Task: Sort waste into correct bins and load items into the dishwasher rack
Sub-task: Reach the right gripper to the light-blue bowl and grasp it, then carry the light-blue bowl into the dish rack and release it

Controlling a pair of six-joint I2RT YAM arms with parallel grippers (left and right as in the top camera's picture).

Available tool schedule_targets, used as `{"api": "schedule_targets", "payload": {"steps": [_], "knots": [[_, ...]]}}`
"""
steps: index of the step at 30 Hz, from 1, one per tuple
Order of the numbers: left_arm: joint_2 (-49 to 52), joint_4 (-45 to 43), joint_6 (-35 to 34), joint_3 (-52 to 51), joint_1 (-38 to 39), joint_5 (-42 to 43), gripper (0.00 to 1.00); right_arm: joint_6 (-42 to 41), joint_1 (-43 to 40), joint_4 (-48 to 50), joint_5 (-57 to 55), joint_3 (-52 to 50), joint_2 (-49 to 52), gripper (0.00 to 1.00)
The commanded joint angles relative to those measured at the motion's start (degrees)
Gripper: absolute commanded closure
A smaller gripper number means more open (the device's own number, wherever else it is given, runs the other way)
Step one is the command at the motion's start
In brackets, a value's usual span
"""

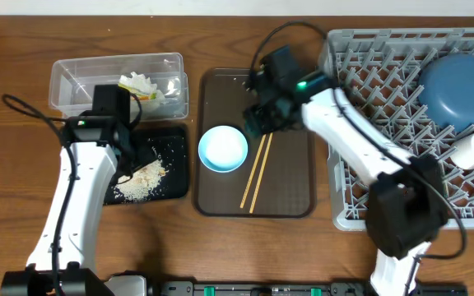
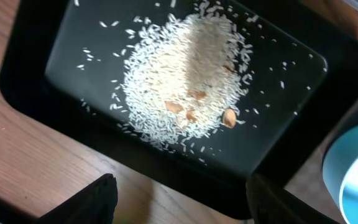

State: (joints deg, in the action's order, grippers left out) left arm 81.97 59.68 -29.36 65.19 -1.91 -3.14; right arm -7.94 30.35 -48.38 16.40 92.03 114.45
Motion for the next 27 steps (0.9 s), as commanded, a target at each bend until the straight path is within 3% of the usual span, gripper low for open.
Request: {"api": "schedule_targets", "payload": {"steps": [1, 7, 10, 13, 21, 27], "knots": [[0.0, 0.31, -0.94, -0.9, -0.7, -1.18, 0.31, -4.31, 2.16, -0.04, -1.03, -0.37, 4.02, 0.5], [0.0, 0.28, -0.94, -0.9, -0.7, -1.16, 0.31, -5.77, 4.22, 1.25, -2.12, -0.37, 8.76, 0.63], [0.0, 0.35, -0.94, -0.9, -0.7, -1.14, 0.31, -5.81, 4.35, 1.79, -3.19, -0.37, 9.22, 0.88], [0.0, 0.48, -0.94, -0.9, -0.7, -0.94, 0.31, -5.77, 3.76, 1.84, -4.68, 0.33, 8.59, 0.98], [0.0, 0.48, -0.94, -0.9, -0.7, -0.96, 0.31, -3.26, -1.66, 0.92, -13.27, 2.84, -1.29, 0.99], [0.0, 0.46, -0.94, -0.9, -0.7, -0.96, 0.31, 2.32, -7.06, 1.01, -30.86, 2.84, -12.09, 0.99]]}}
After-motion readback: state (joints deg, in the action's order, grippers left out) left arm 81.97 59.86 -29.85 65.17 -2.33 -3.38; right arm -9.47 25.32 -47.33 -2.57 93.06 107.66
